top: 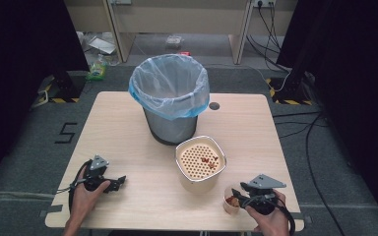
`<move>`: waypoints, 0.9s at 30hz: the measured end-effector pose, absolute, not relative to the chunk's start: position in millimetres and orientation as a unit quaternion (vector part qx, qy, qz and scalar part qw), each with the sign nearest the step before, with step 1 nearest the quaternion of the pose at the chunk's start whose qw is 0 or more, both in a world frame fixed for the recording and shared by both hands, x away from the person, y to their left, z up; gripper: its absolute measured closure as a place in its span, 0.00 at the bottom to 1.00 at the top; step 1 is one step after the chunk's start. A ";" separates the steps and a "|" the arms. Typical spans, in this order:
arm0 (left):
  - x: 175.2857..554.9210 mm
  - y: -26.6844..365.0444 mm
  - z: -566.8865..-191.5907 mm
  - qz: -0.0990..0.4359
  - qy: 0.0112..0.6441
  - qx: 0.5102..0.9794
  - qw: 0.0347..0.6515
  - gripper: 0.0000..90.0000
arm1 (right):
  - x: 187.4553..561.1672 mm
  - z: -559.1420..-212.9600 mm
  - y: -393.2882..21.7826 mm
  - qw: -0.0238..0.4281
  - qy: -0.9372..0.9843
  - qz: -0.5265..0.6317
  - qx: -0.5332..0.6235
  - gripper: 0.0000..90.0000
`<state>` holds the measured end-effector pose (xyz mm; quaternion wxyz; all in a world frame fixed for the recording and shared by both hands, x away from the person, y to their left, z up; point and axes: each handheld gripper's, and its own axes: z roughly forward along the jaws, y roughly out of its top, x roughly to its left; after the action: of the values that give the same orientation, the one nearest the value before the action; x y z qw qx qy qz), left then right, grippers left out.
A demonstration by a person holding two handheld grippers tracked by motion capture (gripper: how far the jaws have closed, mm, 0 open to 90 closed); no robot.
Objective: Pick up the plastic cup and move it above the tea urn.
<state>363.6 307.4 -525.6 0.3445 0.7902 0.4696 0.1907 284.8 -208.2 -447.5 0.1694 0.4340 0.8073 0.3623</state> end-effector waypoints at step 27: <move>363.8 307.3 -525.6 0.191 0.470 0.790 0.345 0.00 | 307.5 -430.5 -233.9 0.227 0.799 0.368 0.417 0.98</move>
<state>363.8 307.3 -525.6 0.3448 0.7899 0.4699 0.1907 307.5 -233.9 -430.5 0.2265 0.4169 0.7994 0.3685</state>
